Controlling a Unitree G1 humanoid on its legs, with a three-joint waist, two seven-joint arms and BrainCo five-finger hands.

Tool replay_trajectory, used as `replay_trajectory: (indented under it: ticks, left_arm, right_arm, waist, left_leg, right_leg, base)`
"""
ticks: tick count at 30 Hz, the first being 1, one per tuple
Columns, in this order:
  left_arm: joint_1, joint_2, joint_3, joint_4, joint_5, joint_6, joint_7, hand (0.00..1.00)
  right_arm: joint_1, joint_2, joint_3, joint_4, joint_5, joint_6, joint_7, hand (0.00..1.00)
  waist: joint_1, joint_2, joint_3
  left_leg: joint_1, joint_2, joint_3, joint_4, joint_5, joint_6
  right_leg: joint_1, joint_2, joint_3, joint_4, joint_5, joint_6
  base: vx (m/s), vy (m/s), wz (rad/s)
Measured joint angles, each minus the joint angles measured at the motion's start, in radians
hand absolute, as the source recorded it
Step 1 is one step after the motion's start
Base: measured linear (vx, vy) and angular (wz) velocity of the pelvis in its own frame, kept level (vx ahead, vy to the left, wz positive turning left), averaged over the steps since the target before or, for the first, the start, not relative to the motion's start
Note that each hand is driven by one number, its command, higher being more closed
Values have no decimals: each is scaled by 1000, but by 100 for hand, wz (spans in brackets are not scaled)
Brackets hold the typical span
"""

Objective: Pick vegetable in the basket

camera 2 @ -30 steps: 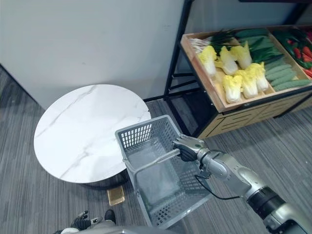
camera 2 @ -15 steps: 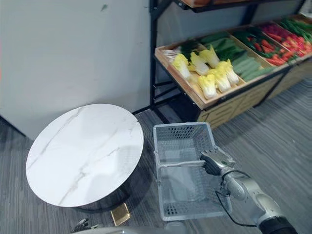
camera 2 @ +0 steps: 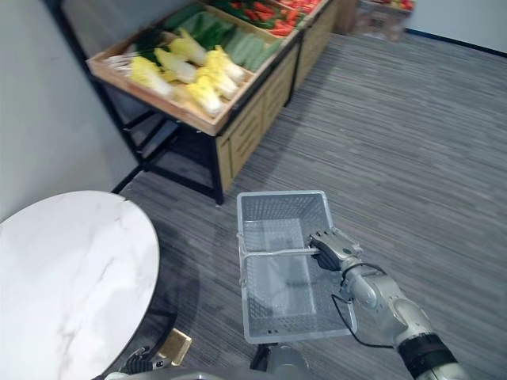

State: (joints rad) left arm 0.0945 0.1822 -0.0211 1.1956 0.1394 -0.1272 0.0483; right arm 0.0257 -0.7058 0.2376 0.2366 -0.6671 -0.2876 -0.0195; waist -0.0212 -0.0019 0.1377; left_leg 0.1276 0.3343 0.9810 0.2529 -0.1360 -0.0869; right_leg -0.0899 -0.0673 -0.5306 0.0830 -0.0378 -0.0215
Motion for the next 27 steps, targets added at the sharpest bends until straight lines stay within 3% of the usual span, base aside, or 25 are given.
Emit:
replay_trajectory:
  ticks: [3, 4, 5, 6, 7, 9, 12, 14, 15, 19, 23, 26, 27]
  left_arm:
    - [3, -1, 49, -1, -1, -1, -1, 0]
    - [11, -4, 76, -3, -3, -2, 0, 0]
    - [13, -8, 87, -5, -11, -9, 1, 0]
    - [12, -19, 106, -5, -20, -16, 9, 0]
    - [13, -24, 108, -5, -28, -18, 14, 0]
    - [31, -41, 108, -17, -55, -20, 22, 0]
    - [38, -62, 133, -32, -58, -26, 23, 0]
    - [47, -77, 137, -42, -58, -26, 23, 0]
    - [50, -80, 143, -49, -58, -28, 22, 0]
    - [47, -61, 131, -55, -52, -27, 21, 0]
    - [48, -54, 109, -56, -46, -25, 20, 0]
    - [49, -45, 78, -60, -42, -25, 20, 0]
    - [49, -42, 59, -61, -38, -25, 22, 0]
  right_arm:
    - [49, -1, -2, -23, 0, 0, 0, 100]
    - [58, -1, 0, -25, 1, 0, 0, 100]
    - [57, -2, 0, -25, 2, -1, 0, 100]
    - [50, 1, 1, -25, 3, -1, 0, 100]
    - [50, 2, 2, -25, 3, -1, 1, 100]
    - [51, 18, 5, -13, 17, -1, 5, 100]
    - [42, 22, 3, -7, 42, 1, 6, 100]
    - [39, 21, 1, 16, 56, 2, 6, 100]
    - [47, 50, -14, 28, 56, 13, 6, 100]
    - [95, 107, -93, 26, 59, 18, 5, 100]
    - [115, 128, -116, 43, 58, 20, 5, 100]
    - [119, 156, -120, 61, 56, 23, 1, 100]
    - [111, 156, -136, 65, 57, 25, -9, 100]
  waist:
    - [-1, -7, 6]
    - [4, -11, 11]
    - [5, -20, 17]
    - [11, -17, 17]
    - [16, -17, 17]
    - [29, -13, 19]
    - [36, 16, 18]
    - [41, 38, 17]
    - [51, 47, 11]
    - [35, 5, 7]
    - [46, 4, 6]
    - [50, 3, 7]
    - [50, 10, 10]
  left_leg:
    - [-7, 115, -23, 227, 17, 20]
    - [-48, 150, -149, 367, 67, 75]
    - [-80, 139, -242, 414, 66, 82]
    - [-138, 63, -437, 452, 11, 46]
    - [-158, 15, -520, 443, -17, 30]
    - [-181, -125, -717, 280, -68, 1]
    - [-196, -185, -893, -4, -70, -12]
    - [-196, -180, -937, -89, -17, -11]
    - [-186, -177, -913, -94, 26, -32]
    - [-155, -251, -880, -175, 47, 13]
    - [-113, -288, -847, -196, 38, 30]
    - [-83, -294, -822, -188, 5, 59]
    - [-80, -291, -809, -176, -18, 66]
  right_leg:
    - [39, 43, 60, -39, 0, -3]
    - [72, 54, 119, -52, 2, -14]
    - [75, 53, 147, -53, 3, -16]
    - [75, 43, 203, -50, 0, -20]
    - [73, 39, 231, -50, 1, -19]
    - [69, 36, 330, -54, 16, 4]
    - [37, 63, 433, -45, 29, 25]
    - [33, 82, 471, -43, 36, 35]
    - [34, 79, 503, -43, 38, 51]
    - [42, 6, 520, -92, 65, 92]
    - [60, -28, 541, -92, 65, 117]
    - [5, -32, 548, 55, 19, 141]
    - [-49, -28, 548, 174, 9, 147]
  base:
    - [13, -78, -75]
    - [56, -61, -87]
    - [81, -26, -124]
    - [55, 8, -106]
    - [95, 57, -141]
    - [111, 78, -132]
    - [81, 134, -113]
    - [84, 188, -91]
    - [126, 286, -75]
    - [97, 244, -12]
    - [78, 171, -22]
    - [17, 98, -33]
    - [-58, 46, -34]
